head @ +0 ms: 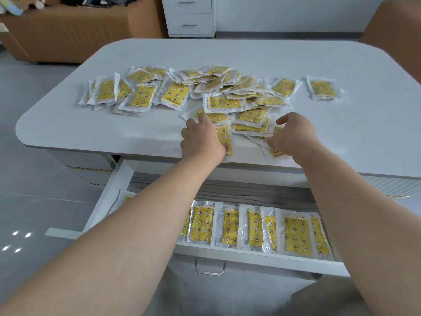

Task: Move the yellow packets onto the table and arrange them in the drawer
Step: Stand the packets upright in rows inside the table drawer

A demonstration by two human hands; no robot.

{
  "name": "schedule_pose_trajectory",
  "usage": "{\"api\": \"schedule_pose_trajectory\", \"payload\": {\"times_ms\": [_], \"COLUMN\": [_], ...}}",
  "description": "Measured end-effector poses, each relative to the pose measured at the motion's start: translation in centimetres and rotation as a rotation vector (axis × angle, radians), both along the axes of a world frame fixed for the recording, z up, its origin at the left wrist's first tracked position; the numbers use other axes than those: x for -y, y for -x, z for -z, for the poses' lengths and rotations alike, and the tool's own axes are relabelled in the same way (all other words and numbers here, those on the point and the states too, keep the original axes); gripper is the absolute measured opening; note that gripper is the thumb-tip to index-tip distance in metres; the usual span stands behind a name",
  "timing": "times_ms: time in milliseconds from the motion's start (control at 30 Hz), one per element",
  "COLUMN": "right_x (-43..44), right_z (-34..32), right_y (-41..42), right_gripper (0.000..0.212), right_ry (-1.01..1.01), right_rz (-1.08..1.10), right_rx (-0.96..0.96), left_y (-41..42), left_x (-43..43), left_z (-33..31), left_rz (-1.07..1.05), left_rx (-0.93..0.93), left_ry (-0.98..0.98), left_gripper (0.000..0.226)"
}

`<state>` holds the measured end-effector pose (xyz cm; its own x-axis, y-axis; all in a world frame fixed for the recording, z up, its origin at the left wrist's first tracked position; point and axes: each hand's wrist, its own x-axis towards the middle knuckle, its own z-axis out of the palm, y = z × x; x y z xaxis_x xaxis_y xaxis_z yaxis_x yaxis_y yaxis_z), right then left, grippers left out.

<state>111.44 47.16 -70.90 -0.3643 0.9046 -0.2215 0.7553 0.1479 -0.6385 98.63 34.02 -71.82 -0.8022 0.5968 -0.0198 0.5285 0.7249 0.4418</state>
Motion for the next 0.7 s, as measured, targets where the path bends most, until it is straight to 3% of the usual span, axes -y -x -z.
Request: {"api": "schedule_pose_trajectory", "payload": {"times_ms": [167,433,700], "right_x": [0.2,0.3,1.1], "right_z": [-0.4,-1.0,-2.3], "right_y": [-0.5,-1.2,-2.4], "right_gripper": [0.03,0.054,0.055], "right_ry": [0.042,-0.04,-0.144], "right_rz": [0.072,0.227,0.405], "right_rx": [-0.116,-0.388,-0.624], "left_y": [-0.1,-0.1,-1.3], "left_x": [-0.4,0.0,1.0], "left_z": [0.1,0.5,-0.5], "left_rz": [-0.044,-0.089,-0.034], "left_rx": [0.1,0.133,0.272], "left_ry": [-0.068,-0.097,-0.343], "left_gripper": [0.103,0.109,0.11]}}
